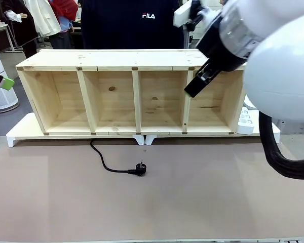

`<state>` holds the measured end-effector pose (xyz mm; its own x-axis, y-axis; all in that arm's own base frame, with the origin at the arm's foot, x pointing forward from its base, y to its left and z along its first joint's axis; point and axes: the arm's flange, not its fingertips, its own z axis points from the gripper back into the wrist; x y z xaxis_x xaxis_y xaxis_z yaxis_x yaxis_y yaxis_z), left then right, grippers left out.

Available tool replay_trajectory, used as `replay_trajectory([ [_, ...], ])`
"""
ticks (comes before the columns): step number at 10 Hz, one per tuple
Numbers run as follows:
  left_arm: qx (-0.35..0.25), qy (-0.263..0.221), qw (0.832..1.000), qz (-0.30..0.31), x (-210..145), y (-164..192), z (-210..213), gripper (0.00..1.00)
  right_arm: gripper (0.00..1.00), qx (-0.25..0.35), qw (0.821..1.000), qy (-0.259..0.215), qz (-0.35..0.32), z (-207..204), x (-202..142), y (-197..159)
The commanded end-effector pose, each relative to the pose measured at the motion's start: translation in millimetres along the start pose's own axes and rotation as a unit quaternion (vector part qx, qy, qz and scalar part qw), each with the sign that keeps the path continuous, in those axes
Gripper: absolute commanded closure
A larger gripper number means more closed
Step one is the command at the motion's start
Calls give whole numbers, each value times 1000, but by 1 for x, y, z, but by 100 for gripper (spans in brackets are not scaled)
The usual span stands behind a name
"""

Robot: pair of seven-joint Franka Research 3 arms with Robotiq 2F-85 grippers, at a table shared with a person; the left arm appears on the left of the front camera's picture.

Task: Perform cable management.
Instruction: When the cord part of the Power Cable appears at the lower middle area of the table and stops, grasp the cord part of the Power Cable.

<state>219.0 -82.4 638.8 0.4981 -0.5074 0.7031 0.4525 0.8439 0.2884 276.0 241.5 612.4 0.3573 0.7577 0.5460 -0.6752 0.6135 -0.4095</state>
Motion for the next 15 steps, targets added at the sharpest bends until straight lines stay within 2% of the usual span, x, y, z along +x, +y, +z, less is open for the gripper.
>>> replay_trajectory([
  [1, 0, -6, 1000, 0, 2, 0, -2, 0, 0, 49, 994, 26, 93, -11, 16, -3],
  [3, 0, -6, 1000, 0, 2, 0, -2, 0, 0, 112, 978, 50, 167, -35, 32, 6],
  [6, 0, -6, 1000, 0, 2, 0, -2, 0, 0, 164, 961, 87, 206, -84, 56, 26],
  [10, 0, -6, 1000, 0, 2, 0, -2, 0, 0, 197, 955, 108, 192, -153, 71, 73],
  [13, 0, -6, 1000, 0, 2, 0, -2, 0, 0, 221, 951, 115, 184, -177, 68, 101],
  [15, 0, -6, 1000, 0, 2, 0, -2, 0, 0, 228, 950, 113, 181, -185, 64, 108],
])
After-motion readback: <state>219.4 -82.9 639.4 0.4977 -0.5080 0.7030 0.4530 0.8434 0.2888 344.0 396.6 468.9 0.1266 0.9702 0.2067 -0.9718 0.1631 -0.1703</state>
